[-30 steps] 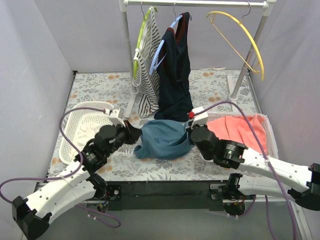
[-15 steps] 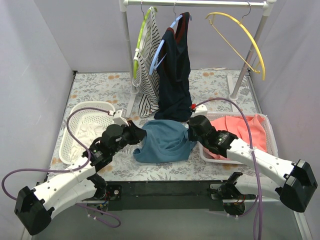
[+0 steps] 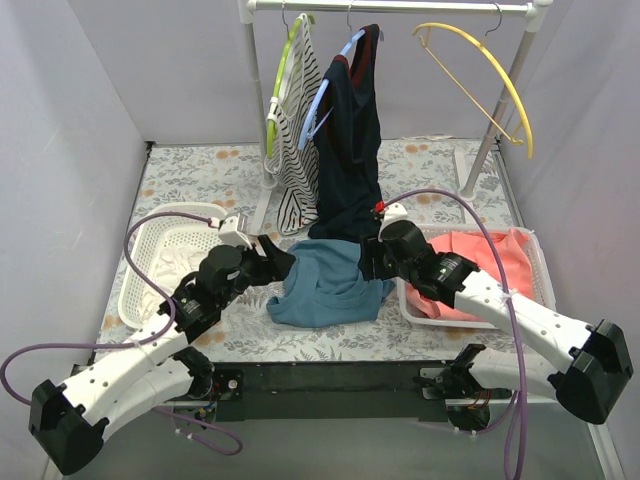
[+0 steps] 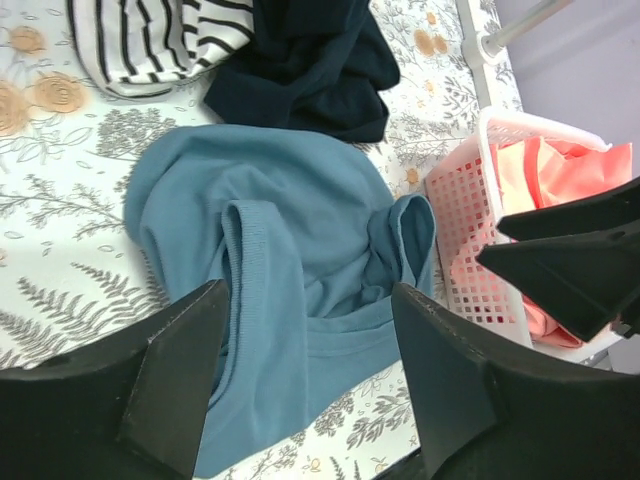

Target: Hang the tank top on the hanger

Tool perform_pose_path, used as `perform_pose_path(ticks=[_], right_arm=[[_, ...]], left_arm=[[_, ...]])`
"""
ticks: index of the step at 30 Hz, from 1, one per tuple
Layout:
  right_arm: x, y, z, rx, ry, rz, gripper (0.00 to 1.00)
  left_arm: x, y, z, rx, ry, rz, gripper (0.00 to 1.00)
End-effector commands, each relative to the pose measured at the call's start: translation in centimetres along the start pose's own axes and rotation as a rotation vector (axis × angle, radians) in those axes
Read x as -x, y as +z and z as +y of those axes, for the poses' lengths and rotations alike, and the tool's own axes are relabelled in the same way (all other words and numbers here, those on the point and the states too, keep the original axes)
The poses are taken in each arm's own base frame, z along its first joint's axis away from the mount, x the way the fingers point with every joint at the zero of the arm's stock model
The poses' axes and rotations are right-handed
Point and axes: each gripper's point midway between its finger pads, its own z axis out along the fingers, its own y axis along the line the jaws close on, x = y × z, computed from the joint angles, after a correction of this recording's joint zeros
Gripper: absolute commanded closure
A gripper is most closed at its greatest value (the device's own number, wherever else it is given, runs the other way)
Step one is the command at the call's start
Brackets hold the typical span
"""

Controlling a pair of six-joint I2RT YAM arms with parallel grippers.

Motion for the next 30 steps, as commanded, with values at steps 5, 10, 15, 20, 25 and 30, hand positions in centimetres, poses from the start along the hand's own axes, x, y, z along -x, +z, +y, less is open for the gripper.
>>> perform_pose_path(ticks=[5, 10, 15, 20, 25, 30], right_arm=[[10.0, -8.0, 2.6, 0.139, -0.058, -0.275, 0.35], [18.0, -14.2, 2.6, 0.117, -0.195, -0.523, 0.37], [24.9, -15.5, 0.0, -0.089, -0.281, -0.594, 0.37], [33.0, -17.2, -1.5, -0.094, -0.304, -0.695, 0.36], [37.8, -18.3, -6.2, -0.2, -0.261, -0.766, 0.36], [39.2, -20.3, -11.7, -0.248, -0.225, -0.818, 0.35]], left_arm=[[4.0, -4.0, -1.5, 0.007, 0.074, -0.04, 0.3], [6.0, -5.6, -3.9, -0.055, 0.111, -0.045, 0.3], [7.3, -6.0, -5.7, -0.092, 0.146, -0.034, 0.3], [7.1, -5.5, -7.2, -0.144, 0.145, 0.007, 0.3], [6.9, -5.0, -7.7, -0.154, 0.144, 0.034, 0.3], [7.2, -5.2, -7.9, -0.155, 0.151, 0.033, 0.3]])
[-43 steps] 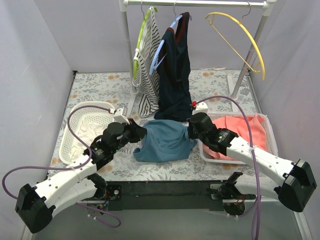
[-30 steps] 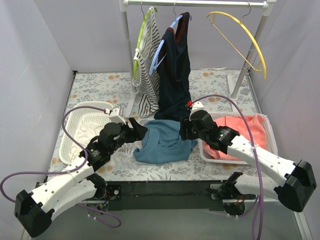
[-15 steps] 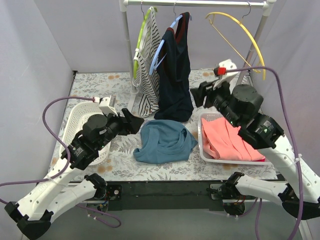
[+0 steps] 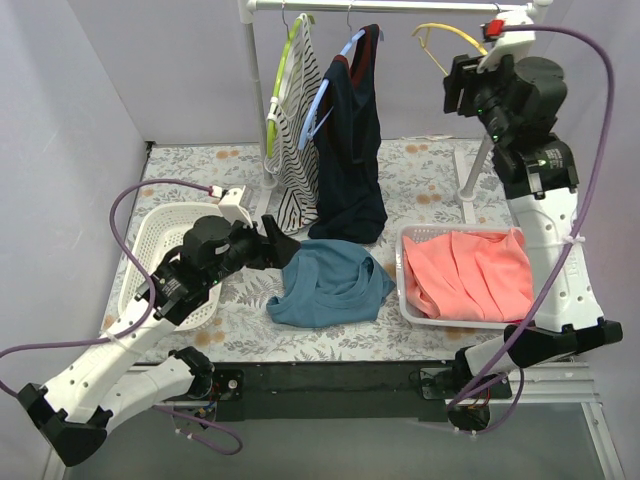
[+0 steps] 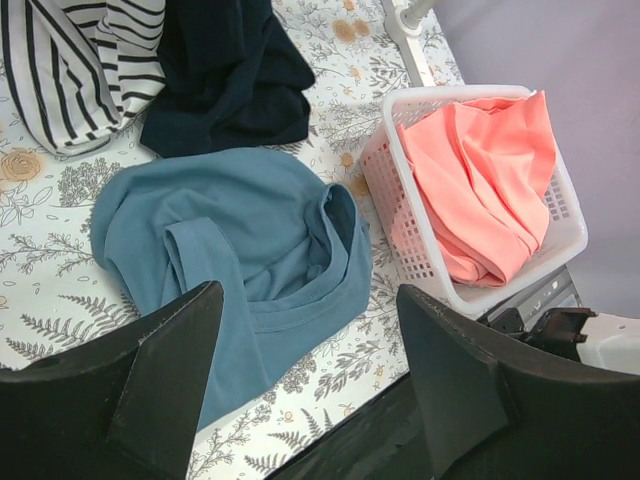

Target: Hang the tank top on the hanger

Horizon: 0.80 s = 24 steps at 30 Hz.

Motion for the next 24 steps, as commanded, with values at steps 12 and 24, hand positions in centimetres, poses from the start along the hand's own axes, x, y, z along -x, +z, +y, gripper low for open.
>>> perform_pose_path(ticks=[12, 24], right_arm=[[3.0, -3.2, -9.4, -0.03, 0.026, -0.161, 0.3], [-1.2, 0.6, -10.1, 0.108, 0.157, -0.088, 0.26]], left_arm=[[1.9, -2.0, -1.4, -0.049, 0.01, -0.048, 0.3], [1.9, -2.3, -1.1, -0.04, 0.054, -0.045, 0.29]])
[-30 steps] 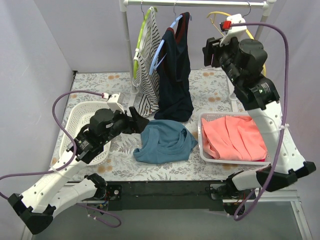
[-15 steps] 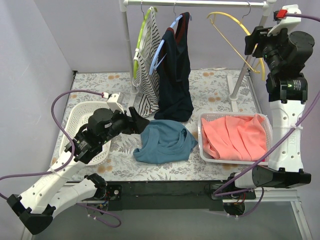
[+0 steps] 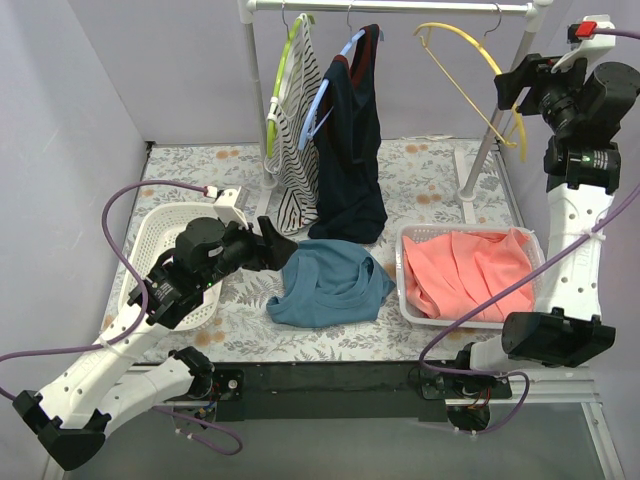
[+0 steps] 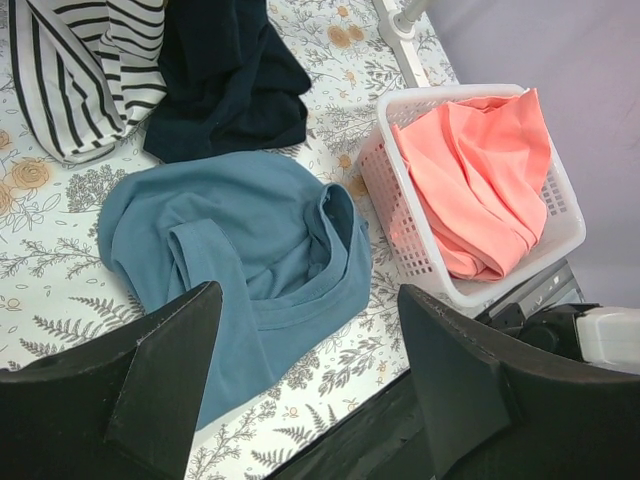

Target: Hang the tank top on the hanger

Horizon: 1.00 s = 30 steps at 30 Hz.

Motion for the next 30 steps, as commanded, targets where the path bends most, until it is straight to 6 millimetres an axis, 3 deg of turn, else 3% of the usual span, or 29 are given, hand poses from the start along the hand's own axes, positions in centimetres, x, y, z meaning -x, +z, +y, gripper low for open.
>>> perform_pose_path(ticks=[1, 7, 12, 22, 30], right_arm=[[-0.1, 0.9, 1.9, 0.136, 0.04, -0.016, 0.25], [-3.4, 1.9, 2.9, 0.22, 0.119, 0.061, 0.25], [-3.9, 1.5, 3.3, 0.225, 0.151, 0.074, 0.32], [-4.5, 0.7, 2.0, 0.117, 0.145, 0.13, 0.56], [-5.1, -0.2, 1.3, -0.028, 0.075, 0.186, 0.59]], left_arm=[[1.2, -1.1, -0.6, -0.022, 0.034, -0.032, 0.28], [1.0, -1.2, -0.3, -0.019, 0.048, -0.033, 0.29], [1.1, -1.5, 0.0, -0.005, 0.063, -0.043, 0.28], [1.2, -1.6, 0.5, 0.017, 0.099, -0.044, 0.28], [1.5, -1.3, 0.3, 0.014, 0.113, -0.044, 0.28]])
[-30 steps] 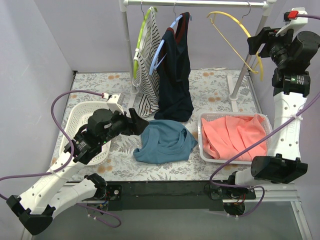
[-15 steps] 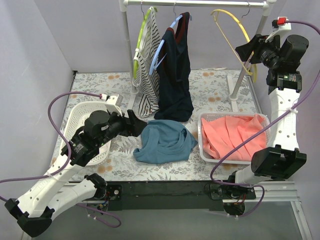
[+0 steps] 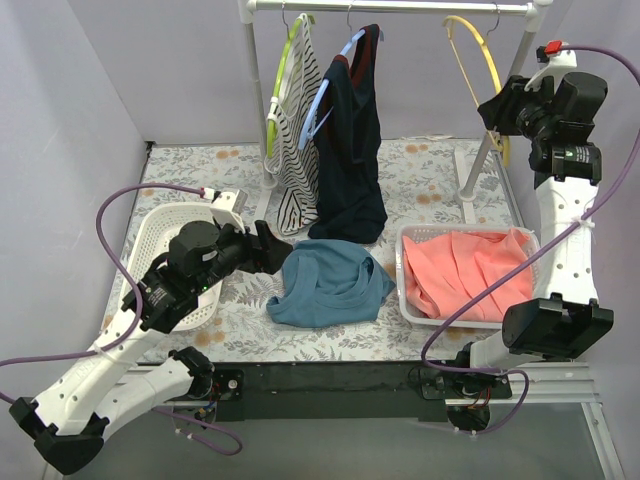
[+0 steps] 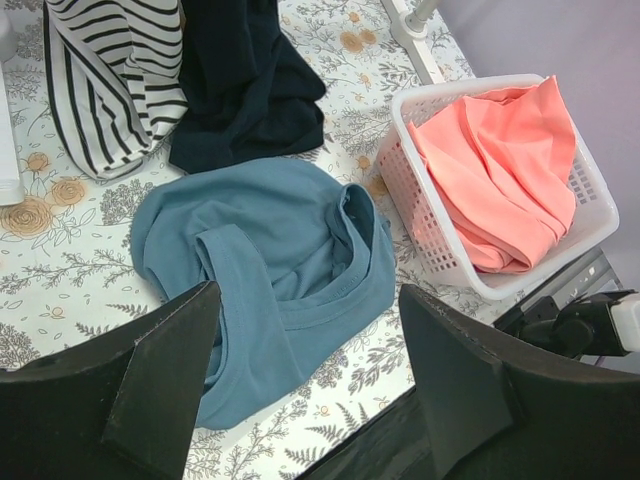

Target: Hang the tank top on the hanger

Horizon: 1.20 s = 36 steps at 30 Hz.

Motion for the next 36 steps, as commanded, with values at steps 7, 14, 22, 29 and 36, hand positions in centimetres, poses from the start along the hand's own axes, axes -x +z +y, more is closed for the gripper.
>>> perform_pose_path(ticks=[7, 14, 22, 29, 36], right_arm=[[3.4, -2.7, 0.9, -0.221, -0.161, -0.055, 0.59], [3.7, -2.1, 1.2, -0.256, -0.211, -0.049, 0.6], [5.3, -1.4, 1.8, -0.232, -0.216, -0.075, 0.88], [7.8, -2.1, 3.0, -0.197, -0.215, -0.141, 0.99], [9.6, -3.4, 4.1, -0.178, -0.221, -0.218, 0.99]], left_arm=[[1.1, -0.1, 0.0, 0.01, 0.023, -0.02, 0.28], [1.2, 0.1, -0.1, 0.01, 0.023, -0.016, 0.28], [1.7, 0.0, -0.1, 0.021, 0.028, -0.025, 0.28], [1.8, -0.1, -0.1, 0.019, 0.022, -0.028, 0.28], [1.6, 0.1, -0.1, 0.021, 0.015, -0.028, 0.28]])
